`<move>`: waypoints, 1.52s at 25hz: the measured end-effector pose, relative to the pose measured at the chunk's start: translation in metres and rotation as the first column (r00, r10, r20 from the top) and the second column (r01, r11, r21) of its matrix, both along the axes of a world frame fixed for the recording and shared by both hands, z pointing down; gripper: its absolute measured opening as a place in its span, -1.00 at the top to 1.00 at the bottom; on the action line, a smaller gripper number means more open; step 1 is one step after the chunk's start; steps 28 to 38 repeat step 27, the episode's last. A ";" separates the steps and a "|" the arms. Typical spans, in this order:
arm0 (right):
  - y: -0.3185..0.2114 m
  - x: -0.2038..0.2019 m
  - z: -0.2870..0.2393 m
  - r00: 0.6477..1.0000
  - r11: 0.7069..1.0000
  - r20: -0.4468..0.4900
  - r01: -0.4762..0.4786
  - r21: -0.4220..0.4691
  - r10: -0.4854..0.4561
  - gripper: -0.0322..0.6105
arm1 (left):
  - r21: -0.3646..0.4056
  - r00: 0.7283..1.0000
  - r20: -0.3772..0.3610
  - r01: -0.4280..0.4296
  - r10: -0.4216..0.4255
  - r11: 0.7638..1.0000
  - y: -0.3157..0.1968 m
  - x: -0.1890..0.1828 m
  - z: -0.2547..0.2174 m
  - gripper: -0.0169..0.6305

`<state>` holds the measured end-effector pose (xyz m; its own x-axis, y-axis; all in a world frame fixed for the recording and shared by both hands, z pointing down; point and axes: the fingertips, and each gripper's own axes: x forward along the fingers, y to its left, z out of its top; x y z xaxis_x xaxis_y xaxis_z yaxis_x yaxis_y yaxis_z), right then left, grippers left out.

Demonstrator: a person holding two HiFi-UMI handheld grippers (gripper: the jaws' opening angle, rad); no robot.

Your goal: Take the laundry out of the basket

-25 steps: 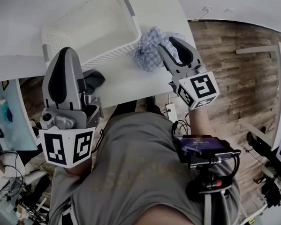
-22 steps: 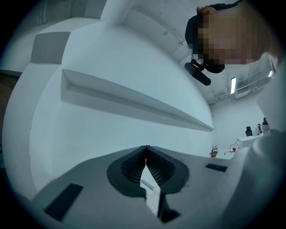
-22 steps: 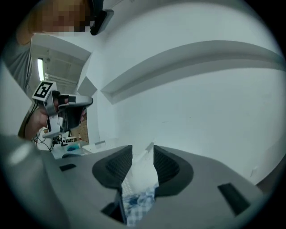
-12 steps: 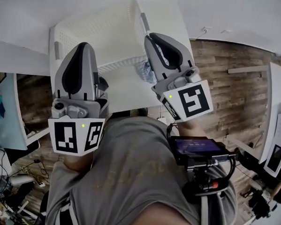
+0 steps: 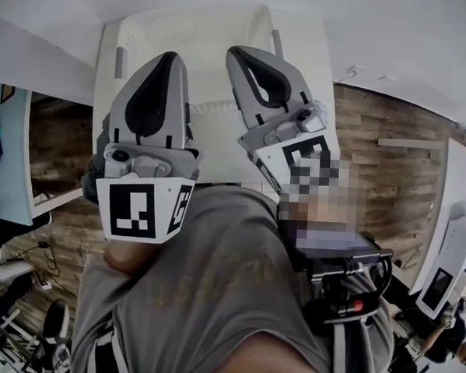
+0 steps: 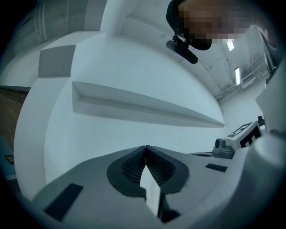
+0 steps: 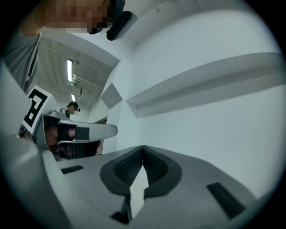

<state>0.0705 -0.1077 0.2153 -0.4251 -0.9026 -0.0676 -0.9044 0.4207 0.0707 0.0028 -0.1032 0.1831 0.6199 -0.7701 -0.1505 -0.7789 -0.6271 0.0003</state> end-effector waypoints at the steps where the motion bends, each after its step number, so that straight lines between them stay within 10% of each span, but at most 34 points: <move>1: -0.002 -0.003 -0.001 1.000 1.000 0.000 0.010 0.006 -0.010 0.88 | 0.001 1.000 0.000 0.009 -0.009 1.000 -0.002 -0.003 0.000 0.92; 38: -0.016 -0.004 -0.004 0.999 0.999 0.022 0.043 0.021 -0.043 0.88 | -0.025 0.999 0.002 0.036 -0.036 0.999 -0.018 -0.006 0.009 0.92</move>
